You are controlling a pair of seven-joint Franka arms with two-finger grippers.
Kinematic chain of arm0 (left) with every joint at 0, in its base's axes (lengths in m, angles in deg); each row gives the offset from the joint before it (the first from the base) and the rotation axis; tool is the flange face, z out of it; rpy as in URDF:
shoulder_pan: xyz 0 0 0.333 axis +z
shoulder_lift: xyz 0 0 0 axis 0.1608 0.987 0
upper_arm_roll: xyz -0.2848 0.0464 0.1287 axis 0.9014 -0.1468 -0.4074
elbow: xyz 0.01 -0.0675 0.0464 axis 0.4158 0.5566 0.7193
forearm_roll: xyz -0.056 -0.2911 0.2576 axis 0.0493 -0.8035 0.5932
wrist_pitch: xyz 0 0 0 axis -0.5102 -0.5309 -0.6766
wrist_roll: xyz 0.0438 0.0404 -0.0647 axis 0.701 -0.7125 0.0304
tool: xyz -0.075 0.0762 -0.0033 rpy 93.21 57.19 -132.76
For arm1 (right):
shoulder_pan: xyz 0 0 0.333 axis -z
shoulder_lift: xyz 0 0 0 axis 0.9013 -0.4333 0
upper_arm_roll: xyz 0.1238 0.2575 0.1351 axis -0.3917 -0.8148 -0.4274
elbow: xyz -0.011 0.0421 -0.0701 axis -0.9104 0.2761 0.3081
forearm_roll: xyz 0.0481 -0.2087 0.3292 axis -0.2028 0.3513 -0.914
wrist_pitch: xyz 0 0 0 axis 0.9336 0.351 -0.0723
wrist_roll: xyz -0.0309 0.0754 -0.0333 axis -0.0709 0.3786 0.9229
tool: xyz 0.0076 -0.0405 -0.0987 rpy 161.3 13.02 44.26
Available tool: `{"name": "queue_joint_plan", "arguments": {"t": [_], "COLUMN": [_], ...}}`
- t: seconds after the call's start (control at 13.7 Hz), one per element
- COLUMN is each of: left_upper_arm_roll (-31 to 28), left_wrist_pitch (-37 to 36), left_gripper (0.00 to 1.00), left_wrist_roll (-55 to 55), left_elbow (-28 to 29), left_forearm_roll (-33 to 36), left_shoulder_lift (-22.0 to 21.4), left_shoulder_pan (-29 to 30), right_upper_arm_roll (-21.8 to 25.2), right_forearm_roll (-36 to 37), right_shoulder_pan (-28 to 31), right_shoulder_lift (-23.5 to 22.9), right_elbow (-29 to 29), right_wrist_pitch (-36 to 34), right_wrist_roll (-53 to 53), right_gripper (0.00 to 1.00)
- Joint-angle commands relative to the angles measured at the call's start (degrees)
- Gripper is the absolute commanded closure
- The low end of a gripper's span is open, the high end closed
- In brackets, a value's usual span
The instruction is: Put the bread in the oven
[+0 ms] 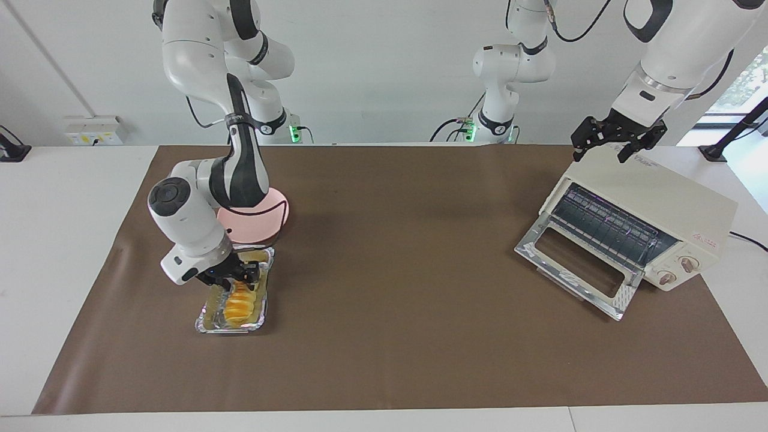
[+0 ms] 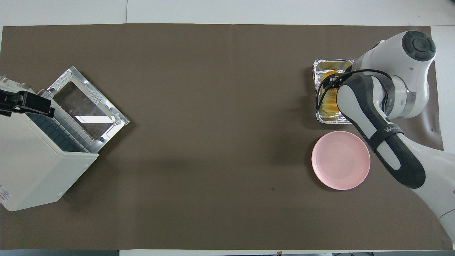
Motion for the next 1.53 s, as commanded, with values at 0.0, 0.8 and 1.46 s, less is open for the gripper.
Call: {"name": "queue_joint_plan", "arguments": {"t": [0.0,0.8,1.46], "left_upper_arm_roll": [0.1,0.1,0.1], "left_wrist_pitch": [0.3,0.3,0.3], "left_gripper": [0.00,0.00,0.00], "left_wrist_roll": [-0.3,-0.3,-0.3], "left_elbow": [0.7,0.7,0.7], "left_forearm_roll": [-0.4,-0.4,-0.4], "left_shoulder_lift": [-0.4,-0.3,-0.3], "left_shoulder_pan": [0.5,0.5,0.5], "right_upper_arm_roll": [-0.3,-0.4,-0.4], "right_forearm_roll": [0.1,-1.1,-1.1], "right_shoulder_pan": [3.5,7.5,8.0], "right_shoulder_lift": [0.7,0.9,1.6], "right_elbow": [-1.5,6.2,8.8], "right_wrist_pitch": [-1.9,5.0,7.6], "right_wrist_roll": [4.3,6.1,6.2], "right_gripper": [0.00,0.08,1.00]}}
